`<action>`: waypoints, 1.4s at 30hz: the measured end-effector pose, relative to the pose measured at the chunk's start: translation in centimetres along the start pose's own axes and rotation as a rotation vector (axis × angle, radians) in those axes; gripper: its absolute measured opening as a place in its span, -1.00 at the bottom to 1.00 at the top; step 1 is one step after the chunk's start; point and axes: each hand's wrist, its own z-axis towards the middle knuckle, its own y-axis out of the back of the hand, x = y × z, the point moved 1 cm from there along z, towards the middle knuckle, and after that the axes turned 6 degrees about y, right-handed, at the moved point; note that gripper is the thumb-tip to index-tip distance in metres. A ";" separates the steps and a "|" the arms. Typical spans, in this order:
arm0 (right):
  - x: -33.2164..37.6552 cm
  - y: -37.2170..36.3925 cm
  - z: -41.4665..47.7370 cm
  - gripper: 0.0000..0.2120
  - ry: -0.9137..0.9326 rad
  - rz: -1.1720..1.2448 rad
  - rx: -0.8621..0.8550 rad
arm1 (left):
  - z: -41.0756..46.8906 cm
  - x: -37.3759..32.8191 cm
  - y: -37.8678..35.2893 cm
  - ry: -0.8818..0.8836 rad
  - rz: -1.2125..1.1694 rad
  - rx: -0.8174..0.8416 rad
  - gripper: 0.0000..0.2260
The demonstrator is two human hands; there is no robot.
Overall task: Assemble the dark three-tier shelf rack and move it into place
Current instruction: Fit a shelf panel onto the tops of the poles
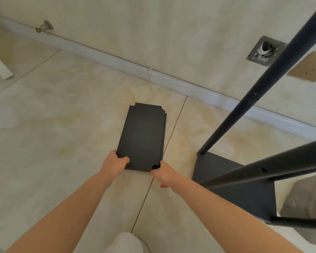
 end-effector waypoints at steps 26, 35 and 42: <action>4.1 3.9 -6.1 -0.70 0.038 1.277 -0.096 | -6.3 -3.2 2.9 0.268 -1.015 0.272 -0.91; 7.6 6.9 -14.9 -0.64 0.257 1.035 -0.153 | -13.6 -4.3 5.5 0.155 -1.005 0.429 -0.83; 7.8 10.4 -25.3 -0.61 0.501 0.558 -0.191 | -18.8 -6.4 8.3 -0.008 -0.738 0.352 -0.86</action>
